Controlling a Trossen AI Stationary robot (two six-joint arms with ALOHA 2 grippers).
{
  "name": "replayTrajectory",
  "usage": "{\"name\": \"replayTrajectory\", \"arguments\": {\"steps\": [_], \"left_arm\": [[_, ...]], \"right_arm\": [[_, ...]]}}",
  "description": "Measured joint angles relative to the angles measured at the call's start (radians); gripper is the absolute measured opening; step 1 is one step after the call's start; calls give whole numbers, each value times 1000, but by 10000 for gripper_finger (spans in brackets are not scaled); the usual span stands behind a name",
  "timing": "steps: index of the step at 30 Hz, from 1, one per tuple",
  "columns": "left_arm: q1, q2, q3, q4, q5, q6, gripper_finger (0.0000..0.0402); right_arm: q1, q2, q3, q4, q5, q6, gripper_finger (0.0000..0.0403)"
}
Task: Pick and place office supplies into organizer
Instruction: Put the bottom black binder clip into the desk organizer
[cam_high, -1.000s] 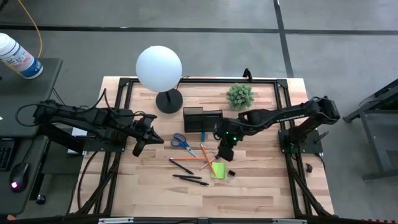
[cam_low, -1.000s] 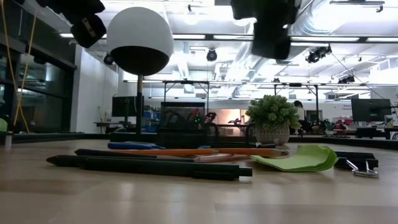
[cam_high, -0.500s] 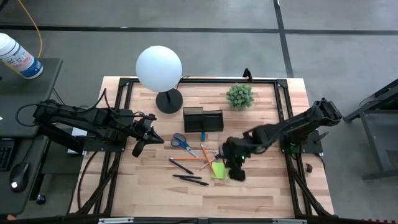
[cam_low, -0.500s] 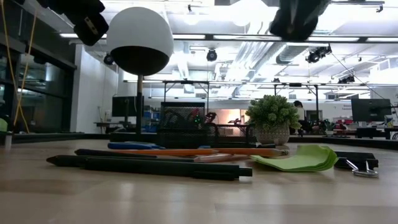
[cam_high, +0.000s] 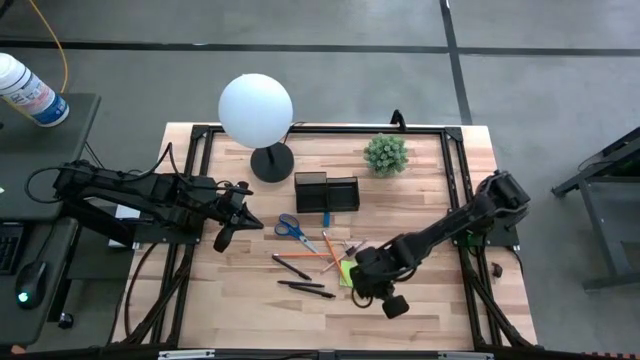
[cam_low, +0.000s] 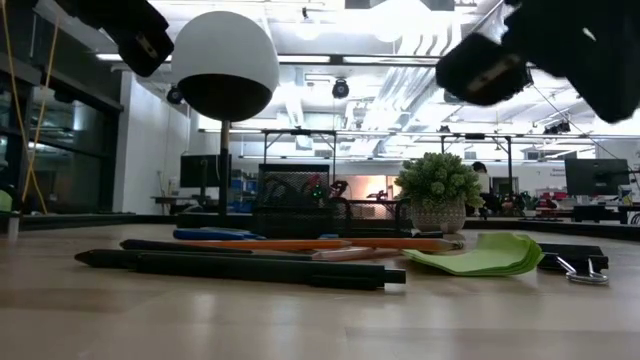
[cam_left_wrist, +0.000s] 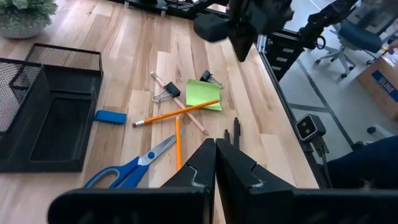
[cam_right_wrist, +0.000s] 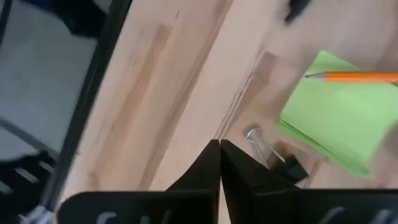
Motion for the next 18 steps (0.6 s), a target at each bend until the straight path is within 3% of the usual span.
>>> {"name": "replayTrajectory", "arguments": {"steps": [12,18], "left_arm": [[0,0,0,-15,0,0,1],[0,0,0,-15,-21,-1,1]], "right_arm": [[5,82,0,-20,143,-260,146],[29,82,-6,-29,190,-343,150]]}}
